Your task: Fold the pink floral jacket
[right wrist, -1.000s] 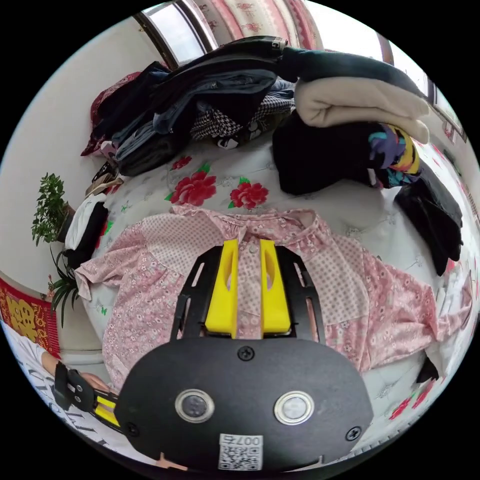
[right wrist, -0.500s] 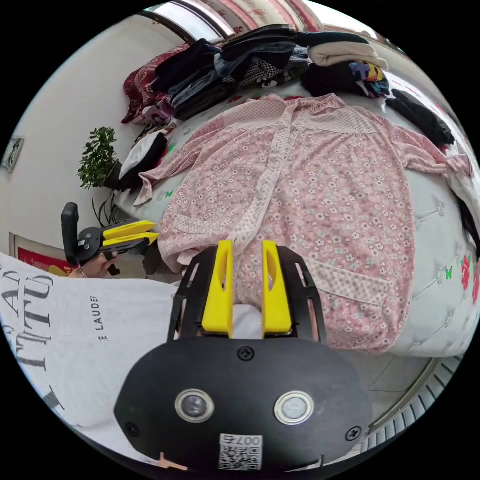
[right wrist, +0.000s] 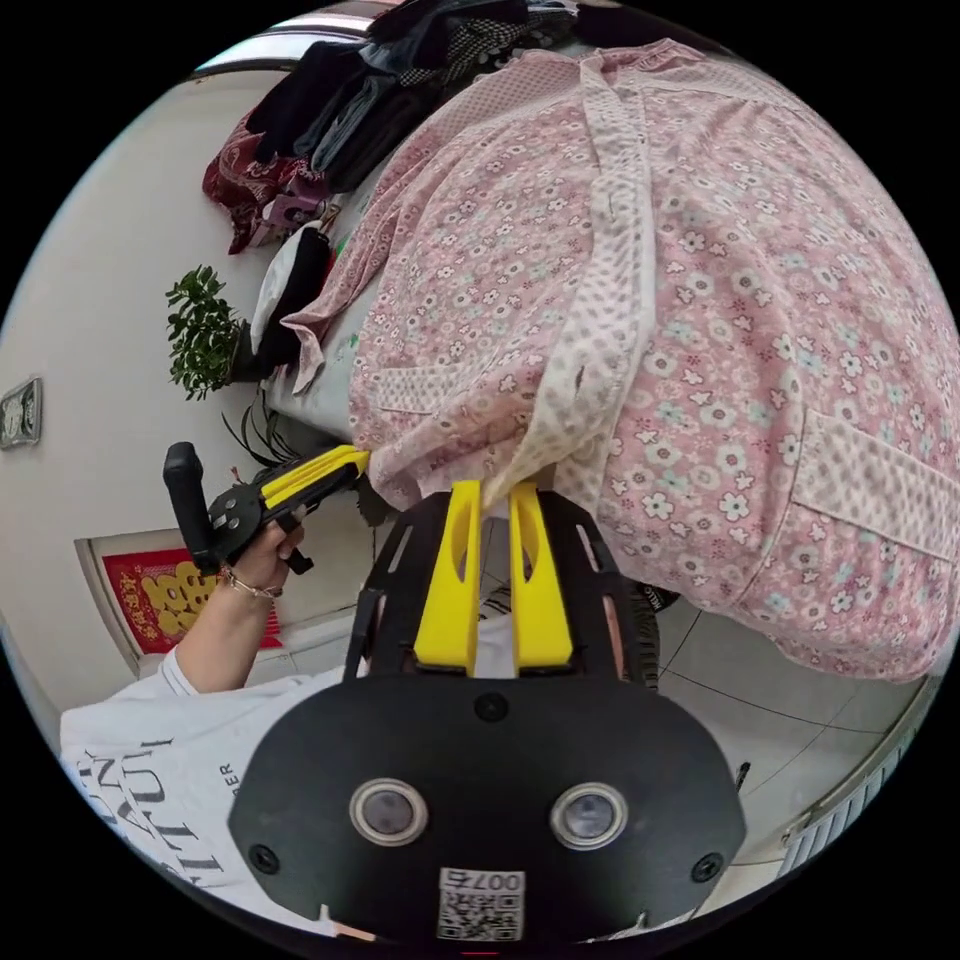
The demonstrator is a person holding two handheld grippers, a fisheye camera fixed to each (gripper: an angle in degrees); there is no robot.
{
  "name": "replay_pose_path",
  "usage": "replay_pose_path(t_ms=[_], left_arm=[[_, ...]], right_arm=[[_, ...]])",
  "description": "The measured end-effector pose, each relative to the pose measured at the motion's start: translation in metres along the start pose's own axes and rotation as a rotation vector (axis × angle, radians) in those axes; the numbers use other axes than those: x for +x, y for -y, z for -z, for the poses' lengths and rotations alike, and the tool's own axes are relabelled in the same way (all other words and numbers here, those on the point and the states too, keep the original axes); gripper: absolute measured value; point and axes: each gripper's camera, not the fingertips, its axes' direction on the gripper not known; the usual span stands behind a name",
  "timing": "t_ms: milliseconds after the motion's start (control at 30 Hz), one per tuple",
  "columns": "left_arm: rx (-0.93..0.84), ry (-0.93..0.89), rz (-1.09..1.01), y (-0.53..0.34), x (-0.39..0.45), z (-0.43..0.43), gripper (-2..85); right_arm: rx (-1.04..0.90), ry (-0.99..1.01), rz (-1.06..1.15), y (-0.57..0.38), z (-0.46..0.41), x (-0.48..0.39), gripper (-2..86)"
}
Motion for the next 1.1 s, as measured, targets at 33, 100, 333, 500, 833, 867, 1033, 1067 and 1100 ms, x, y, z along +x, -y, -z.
replay_pose_path(t_ms=[33, 100, 333, 500, 833, 867, 1033, 1067, 1100], left_arm=[[0.020, -0.027, 0.009, -0.003, -0.005, 0.008, -0.5], [0.059, -0.071, 0.015, -0.013, -0.012, 0.023, -0.8], [0.048, -0.180, 0.072, -0.057, -0.019, 0.013, -0.6], [0.030, -0.107, 0.044, -0.057, 0.005, 0.010, 1.1], [0.106, 0.062, 0.419, -0.056, -0.087, 0.041, 10.3], [0.107, 0.096, 0.448, -0.044, -0.102, 0.040, 11.3], [0.053, 0.195, 0.488, 0.020, -0.147, 0.021, 10.9], [0.012, 0.206, 0.491, 0.036, -0.154, 0.009, 9.0], [-0.015, 0.204, 0.490, 0.044, -0.157, 0.003, 6.2]], right_arm=[[0.004, -0.026, 0.031, -0.004, 0.006, 0.000, 0.2], [0.026, -0.003, 0.113, -0.019, 0.022, 0.000, 0.0], [-0.026, 0.007, 0.099, -0.083, 0.027, 0.051, 0.2], [0.039, 0.007, 0.081, -0.078, 0.036, 0.037, 1.6], [0.109, -0.434, 0.280, -0.034, 0.068, -0.034, 3.6], [0.114, -0.456, 0.273, -0.022, 0.070, -0.037, 3.8], [0.049, -0.552, 0.227, 0.026, 0.057, -0.036, 4.3], [0.034, -0.547, 0.236, 0.032, 0.055, -0.036, 4.3], [0.035, -0.549, 0.239, 0.034, 0.056, -0.037, 4.4]])
